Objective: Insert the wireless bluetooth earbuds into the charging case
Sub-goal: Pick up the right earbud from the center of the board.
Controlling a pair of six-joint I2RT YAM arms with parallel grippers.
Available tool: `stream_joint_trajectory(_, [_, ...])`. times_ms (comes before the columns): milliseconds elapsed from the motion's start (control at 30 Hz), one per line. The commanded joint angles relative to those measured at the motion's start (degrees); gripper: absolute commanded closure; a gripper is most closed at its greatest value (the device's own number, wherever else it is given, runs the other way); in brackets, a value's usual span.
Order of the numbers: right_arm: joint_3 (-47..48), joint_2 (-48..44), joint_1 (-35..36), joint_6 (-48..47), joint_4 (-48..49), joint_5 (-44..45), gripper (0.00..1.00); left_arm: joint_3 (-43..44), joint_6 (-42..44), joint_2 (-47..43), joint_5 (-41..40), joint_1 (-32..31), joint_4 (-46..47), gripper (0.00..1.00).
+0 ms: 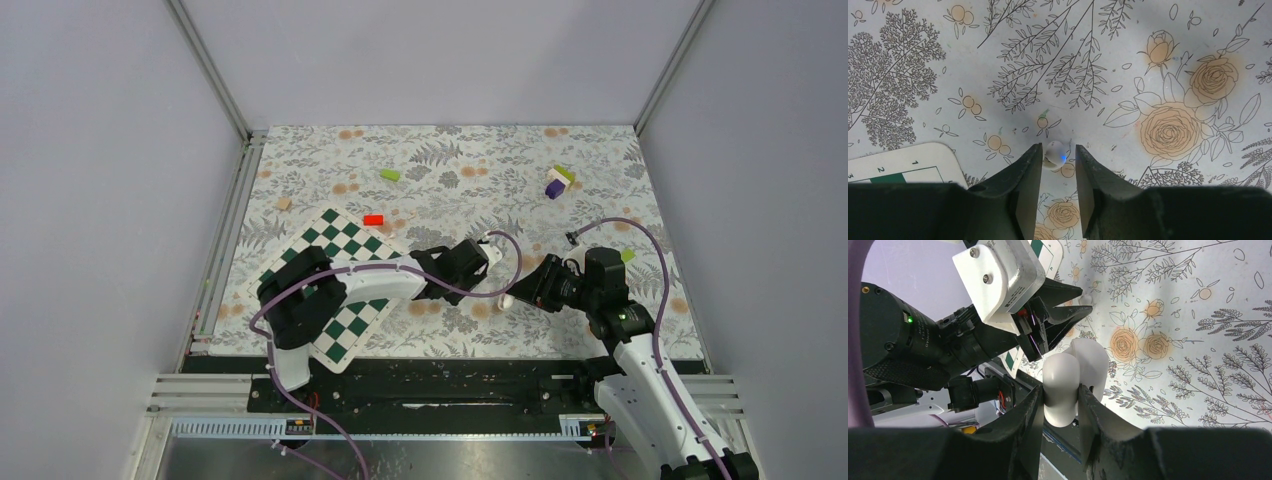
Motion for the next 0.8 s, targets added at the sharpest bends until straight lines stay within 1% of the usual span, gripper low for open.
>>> stream_joint_trajectory(0, [1.3, -0.3, -0.2, 0.1, 1.4, -1.1, 1.00, 2.1, 0.1, -0.3, -1.7, -0.1, 0.1, 0.71])
stream_joint_trajectory(100, [1.3, -0.2, -0.2, 0.1, 1.5, -1.1, 1.00, 2.1, 0.0, -1.2, -1.8, -0.1, 0.0, 0.74])
stream_joint_trajectory(200, [1.3, -0.1, -0.2, 0.0, 1.5, -1.2, 1.00, 2.4, -0.5, -2.3, -1.6, -0.1, -0.6, 0.73])
stream_joint_trajectory(267, [1.3, -0.1, -0.2, 0.1, 1.4, -1.2, 1.00, 2.9, -1.4, -3.2, -1.7, 0.0, -1.3, 0.67])
stream_joint_trajectory(367, [1.3, -0.1, -0.2, 0.0, 1.4, -1.1, 1.00, 3.5, -3.4, -5.0, -1.7, 0.4, -2.2, 0.56])
stream_joint_trajectory(400, [1.3, -0.1, -0.2, 0.0, 1.5, -1.1, 1.00, 3.4, -4.3, -6.1, -1.6, 0.6, -2.2, 0.53])
stream_joint_trajectory(467, [1.2, -0.1, -0.2, 0.0, 1.5, -1.2, 1.00, 3.1, -6.4, -8.0, -0.7, 1.2, -2.1, 0.52])
stream_joint_trajectory(567, [1.2, -0.1, -0.3, -0.1, 1.4, -1.1, 1.00, 1.7, -11.1, -10.9, 2.0, 3.0, -1.5, 0.51])
stream_joint_trajectory(667, [1.1, 0.0, -0.2, -0.1, 1.5, -1.2, 1.00, -0.8, -18.8, -13.0, 4.2, 5.8, -0.6, 0.52])
stream_joint_trajectory(700, [1.0, -0.1, -0.2, -0.1, 1.5, -1.2, 1.00, -1.7, -23.9, -13.4, 5.3, 7.3, -0.8, 0.52])
stream_joint_trajectory(733, [1.0, -0.1, -0.2, -0.1, 1.5, -1.2, 1.00, -2.5, -27.5, -13.4, 7.9, 8.9, -1.2, 0.52])
stream_joint_trajectory(767, [1.0, -0.1, -0.3, -0.1, 1.5, -1.3, 1.00, -2.9, -31.4, -12.9, 12.3, 11.0, -2.0, 0.53])
